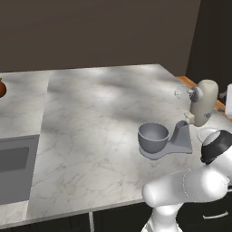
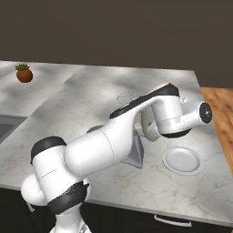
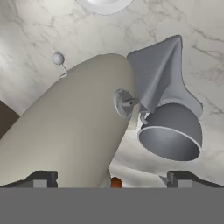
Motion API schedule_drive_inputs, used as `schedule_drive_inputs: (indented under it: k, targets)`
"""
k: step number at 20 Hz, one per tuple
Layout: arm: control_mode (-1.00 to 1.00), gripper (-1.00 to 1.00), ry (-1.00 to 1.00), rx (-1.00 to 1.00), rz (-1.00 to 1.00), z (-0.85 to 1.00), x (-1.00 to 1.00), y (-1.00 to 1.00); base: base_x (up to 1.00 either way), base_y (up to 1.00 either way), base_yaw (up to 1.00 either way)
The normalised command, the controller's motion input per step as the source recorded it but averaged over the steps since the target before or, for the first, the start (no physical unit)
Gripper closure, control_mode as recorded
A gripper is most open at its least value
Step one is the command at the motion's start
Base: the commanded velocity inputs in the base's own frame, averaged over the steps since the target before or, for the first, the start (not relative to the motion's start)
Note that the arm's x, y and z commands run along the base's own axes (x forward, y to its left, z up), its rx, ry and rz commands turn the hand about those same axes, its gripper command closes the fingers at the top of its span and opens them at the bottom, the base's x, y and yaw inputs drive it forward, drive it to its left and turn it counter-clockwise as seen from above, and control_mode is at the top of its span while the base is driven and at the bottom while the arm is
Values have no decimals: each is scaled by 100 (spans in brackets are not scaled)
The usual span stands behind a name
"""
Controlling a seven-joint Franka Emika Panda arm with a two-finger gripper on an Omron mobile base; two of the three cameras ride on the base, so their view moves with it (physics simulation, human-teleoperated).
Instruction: Add butter and sugar cubes to the stand mixer bowl and then turn on the stand mixer to begin making frosting.
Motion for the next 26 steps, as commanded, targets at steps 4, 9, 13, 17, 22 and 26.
schedule_drive_inputs:
  k: [4, 9, 13, 17, 22, 26]
  targets:
    - [-100, -100, 0, 10, 0, 1, 11, -13, 0, 0, 0]
    - [-100, -100, 0, 8, 0, 0, 3, -28, 0, 0, 0]
    - [-100, -100, 2, 8, 0, 0, 20, -18, 0, 0, 0]
    - [-100, -100, 8, 7, 2, 0, 36, -4, 0, 0, 0]
    - [-100, -100, 8, 3, 6, 0, 20, 1, 0, 0, 0]
    - [-100, -100, 8, 0, 6, 12, -1, 32, 0, 0, 0]
